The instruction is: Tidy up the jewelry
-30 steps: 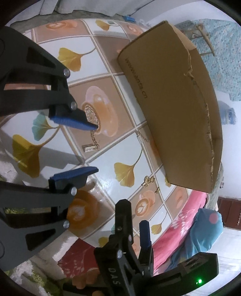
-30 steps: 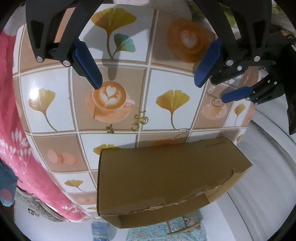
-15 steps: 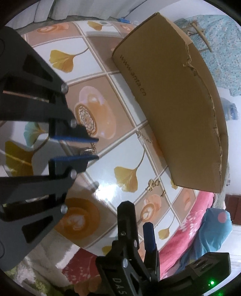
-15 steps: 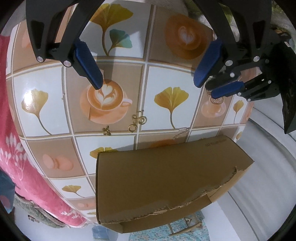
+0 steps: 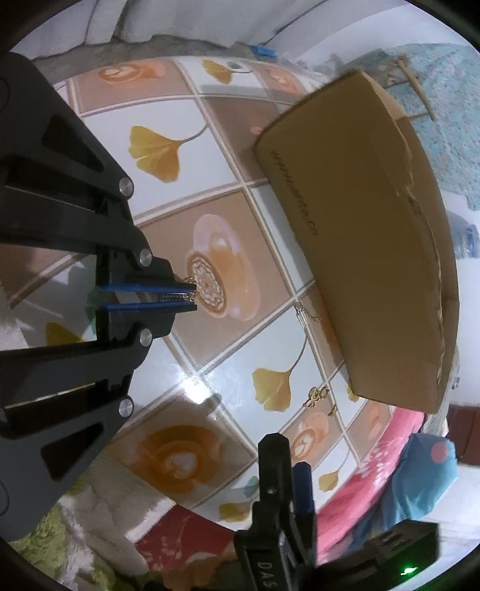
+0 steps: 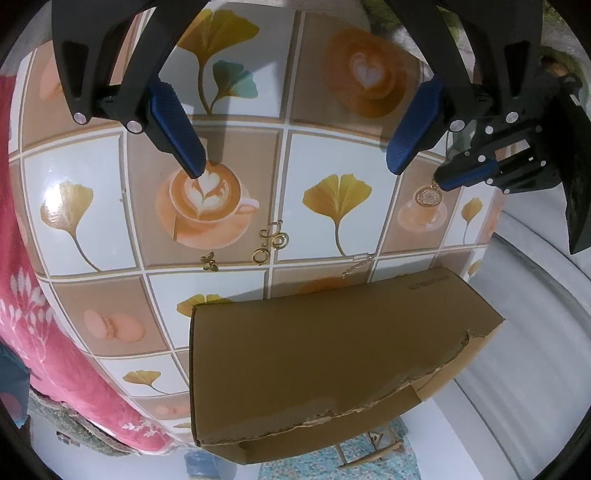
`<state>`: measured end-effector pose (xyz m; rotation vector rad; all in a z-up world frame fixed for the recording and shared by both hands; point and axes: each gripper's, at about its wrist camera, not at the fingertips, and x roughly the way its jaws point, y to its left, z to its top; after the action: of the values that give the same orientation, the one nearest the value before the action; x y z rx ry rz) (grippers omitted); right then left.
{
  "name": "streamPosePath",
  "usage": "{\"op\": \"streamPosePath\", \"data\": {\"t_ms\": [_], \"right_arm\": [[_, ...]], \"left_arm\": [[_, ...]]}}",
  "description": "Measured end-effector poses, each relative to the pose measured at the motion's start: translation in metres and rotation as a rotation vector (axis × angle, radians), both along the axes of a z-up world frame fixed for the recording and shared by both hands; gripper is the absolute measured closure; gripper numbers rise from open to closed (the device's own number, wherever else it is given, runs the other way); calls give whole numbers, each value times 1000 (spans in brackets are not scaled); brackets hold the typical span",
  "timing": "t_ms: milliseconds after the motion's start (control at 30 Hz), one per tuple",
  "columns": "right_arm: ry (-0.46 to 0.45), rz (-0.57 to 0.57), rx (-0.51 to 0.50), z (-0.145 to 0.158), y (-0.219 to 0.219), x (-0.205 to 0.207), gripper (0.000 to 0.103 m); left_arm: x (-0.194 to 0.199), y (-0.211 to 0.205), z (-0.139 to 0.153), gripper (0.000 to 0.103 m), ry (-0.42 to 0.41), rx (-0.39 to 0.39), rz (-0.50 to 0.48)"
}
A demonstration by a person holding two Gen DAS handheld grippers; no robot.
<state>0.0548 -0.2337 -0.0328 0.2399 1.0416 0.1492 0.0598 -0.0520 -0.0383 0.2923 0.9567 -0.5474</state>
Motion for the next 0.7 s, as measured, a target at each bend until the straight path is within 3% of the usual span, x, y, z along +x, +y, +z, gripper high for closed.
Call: {"op": "streamPosePath", "data": {"t_ms": [100,167,400,500,567,700], "right_arm": [[-6,6,3,2,1,0,7],[-9,8,1,3,2,0,7],[-42,24,0,11,9,3,7],[-57,34,-1,15,14,7,7],[-68,42,-2,17,17,12,7],[-88,68,-5,20,28,26,11]], "left_arm": [[0,4,5,94,8,-26,8],[-1,4,6,83,4,-31,9],[0,0,-2,81,4,2,12],[3,2,-3,87,-6,1,28],[4,3,-4,99,-9,-3,37],[6,8,-4,99,-11,-30,47]]}}
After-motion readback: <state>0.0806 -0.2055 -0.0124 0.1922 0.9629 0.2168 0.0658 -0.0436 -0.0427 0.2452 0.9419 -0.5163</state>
